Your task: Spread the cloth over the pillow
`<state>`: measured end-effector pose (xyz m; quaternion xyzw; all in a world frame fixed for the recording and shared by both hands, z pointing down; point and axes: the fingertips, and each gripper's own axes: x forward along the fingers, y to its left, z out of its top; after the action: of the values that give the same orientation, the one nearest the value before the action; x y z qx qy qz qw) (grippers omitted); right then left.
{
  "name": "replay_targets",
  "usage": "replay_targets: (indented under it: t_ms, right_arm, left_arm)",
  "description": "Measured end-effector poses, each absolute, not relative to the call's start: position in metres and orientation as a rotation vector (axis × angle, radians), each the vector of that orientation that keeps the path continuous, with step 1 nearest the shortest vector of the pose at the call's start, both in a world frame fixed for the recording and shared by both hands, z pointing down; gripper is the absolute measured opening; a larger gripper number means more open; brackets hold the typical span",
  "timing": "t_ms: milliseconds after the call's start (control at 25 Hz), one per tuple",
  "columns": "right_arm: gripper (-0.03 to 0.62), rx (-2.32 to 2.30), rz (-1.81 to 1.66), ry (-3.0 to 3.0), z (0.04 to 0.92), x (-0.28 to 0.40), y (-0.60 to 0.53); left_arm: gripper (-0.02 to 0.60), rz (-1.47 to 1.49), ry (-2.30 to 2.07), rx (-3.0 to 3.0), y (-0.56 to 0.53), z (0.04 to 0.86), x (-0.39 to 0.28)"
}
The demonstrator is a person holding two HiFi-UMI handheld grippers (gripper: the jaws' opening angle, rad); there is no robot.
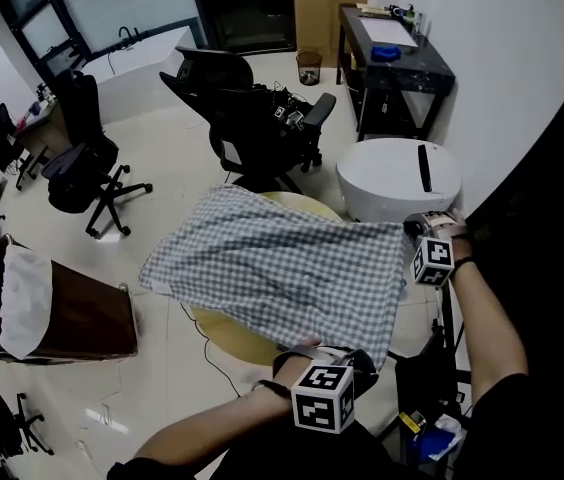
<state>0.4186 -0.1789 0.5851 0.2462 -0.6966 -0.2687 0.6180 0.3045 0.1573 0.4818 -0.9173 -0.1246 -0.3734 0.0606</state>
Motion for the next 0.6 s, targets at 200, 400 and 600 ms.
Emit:
replay_targets:
  t_ms: [200,400,600]
  right_arm:
    - [0.012,0.489,-0.610,-1.568,0.638,0.426,-0.157]
    - [0.013,0.443,-0.580,-1.548,0.677,0.435,-0.141]
    - [0.011,0.448,-0.553,-1.499,0.703,0.447,-0.138]
  left_arm:
    - [0.000,-1.245,-0.531,-2.762,0.180,0.533,0.322]
    - [0.000,-1.333,-0.646,-2.792,0.198,0.573,0.330]
    - [0.000,-1.422,-0.714,-2.785,0.210,0.615,0.336]
